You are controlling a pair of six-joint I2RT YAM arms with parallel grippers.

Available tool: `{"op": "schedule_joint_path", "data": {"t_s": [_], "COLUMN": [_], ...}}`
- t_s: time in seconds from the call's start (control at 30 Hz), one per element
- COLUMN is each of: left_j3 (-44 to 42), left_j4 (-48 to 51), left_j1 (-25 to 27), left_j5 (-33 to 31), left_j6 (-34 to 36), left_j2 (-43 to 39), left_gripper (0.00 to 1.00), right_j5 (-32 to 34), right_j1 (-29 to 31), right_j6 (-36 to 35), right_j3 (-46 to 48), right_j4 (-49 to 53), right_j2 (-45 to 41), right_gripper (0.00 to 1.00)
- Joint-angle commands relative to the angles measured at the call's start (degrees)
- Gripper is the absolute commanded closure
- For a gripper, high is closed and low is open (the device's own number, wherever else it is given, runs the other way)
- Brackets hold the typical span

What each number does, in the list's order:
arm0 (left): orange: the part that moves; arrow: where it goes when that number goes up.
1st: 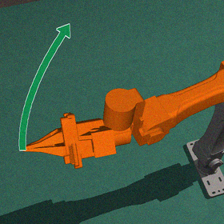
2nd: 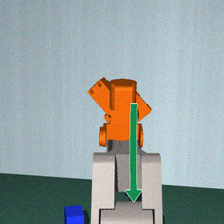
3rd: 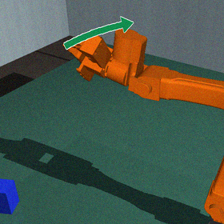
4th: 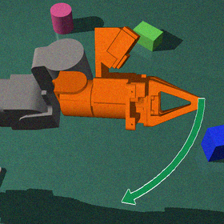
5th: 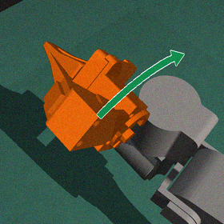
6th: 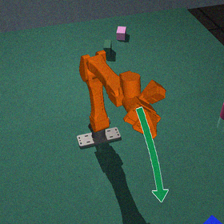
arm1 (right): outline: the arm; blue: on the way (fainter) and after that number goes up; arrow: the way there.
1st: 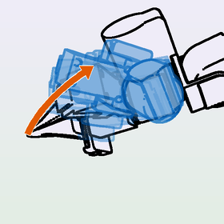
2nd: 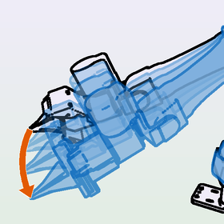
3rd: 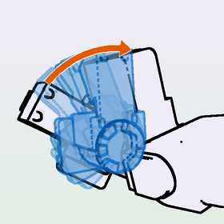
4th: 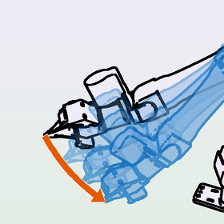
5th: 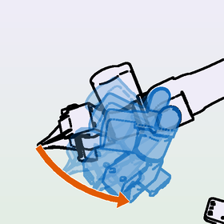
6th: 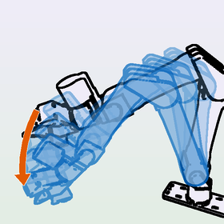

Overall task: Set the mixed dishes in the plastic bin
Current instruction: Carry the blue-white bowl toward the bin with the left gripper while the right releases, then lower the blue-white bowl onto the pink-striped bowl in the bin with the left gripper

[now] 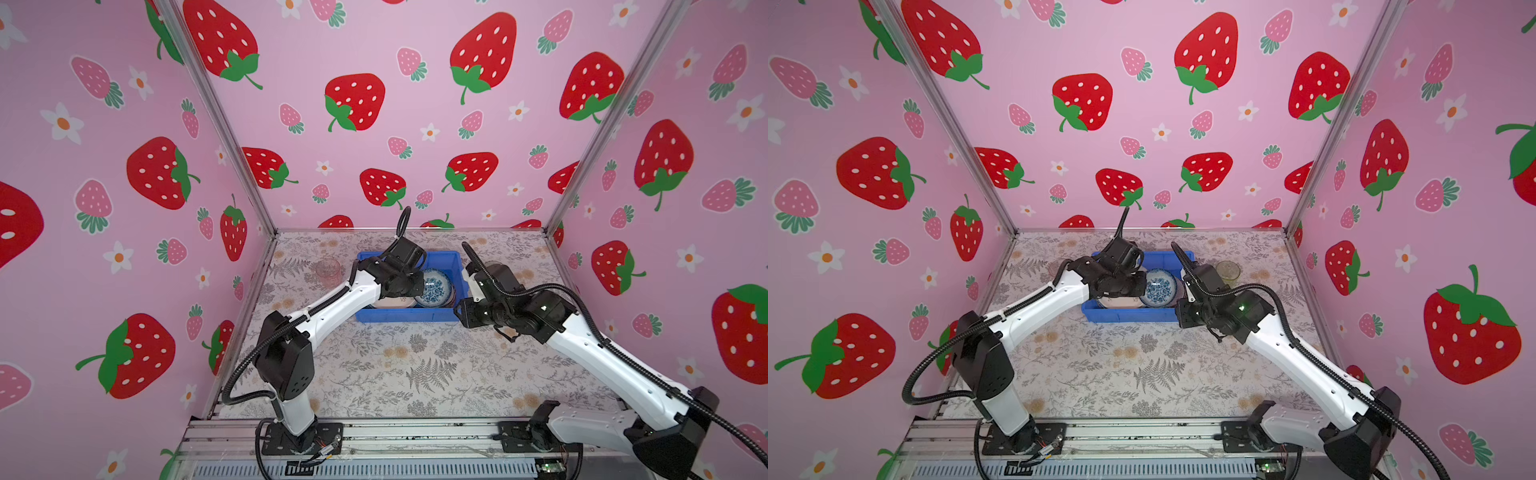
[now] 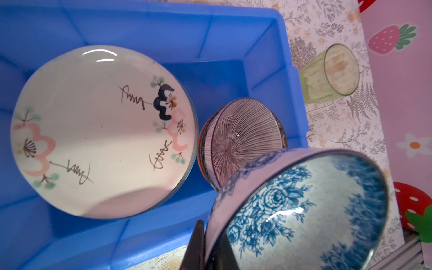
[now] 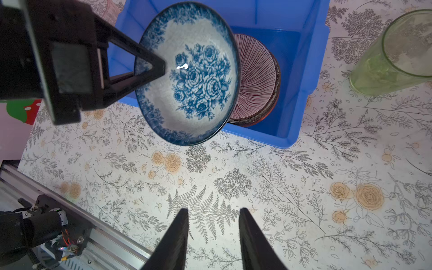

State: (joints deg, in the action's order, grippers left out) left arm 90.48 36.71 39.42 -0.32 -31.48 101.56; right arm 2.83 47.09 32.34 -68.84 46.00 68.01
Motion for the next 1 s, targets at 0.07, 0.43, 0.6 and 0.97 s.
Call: {"op": "schedule_joint_path", "data": {"t_s": [0.07, 0.43, 0.6, 0.97], "left_j3": [6.42, 13.78, 15.40, 16.74], "left_j4": [-3.28, -0.62, 0.81, 2.36], "left_j1": [-0.40, -0.66, -0.66, -0.65], "left_j5": [1.02, 1.19, 0.93, 0.73], "left_j6": [0.96, 2.48, 2.93, 3.17], "left_j2": [3.29, 11.91, 13.88, 15.79], "left_gripper": [1.00, 1.00, 1.00, 1.00], "right_j5": [1.95, 1.39, 0.52, -0.87], "right_j1": [-0.51, -3.45, -4.68, -5.80], "right_j6": [-1.05, -2.97, -3.67, -4.21], "right_j3": [-0.88, 1.14, 2.24, 3.90], "right_j4": [2.86, 3.48, 2.92, 1.72], "right_j2": [-1.98, -3.72, -3.94, -3.73], "right_gripper": [0.60, 0.59, 0.59, 0.58]}}
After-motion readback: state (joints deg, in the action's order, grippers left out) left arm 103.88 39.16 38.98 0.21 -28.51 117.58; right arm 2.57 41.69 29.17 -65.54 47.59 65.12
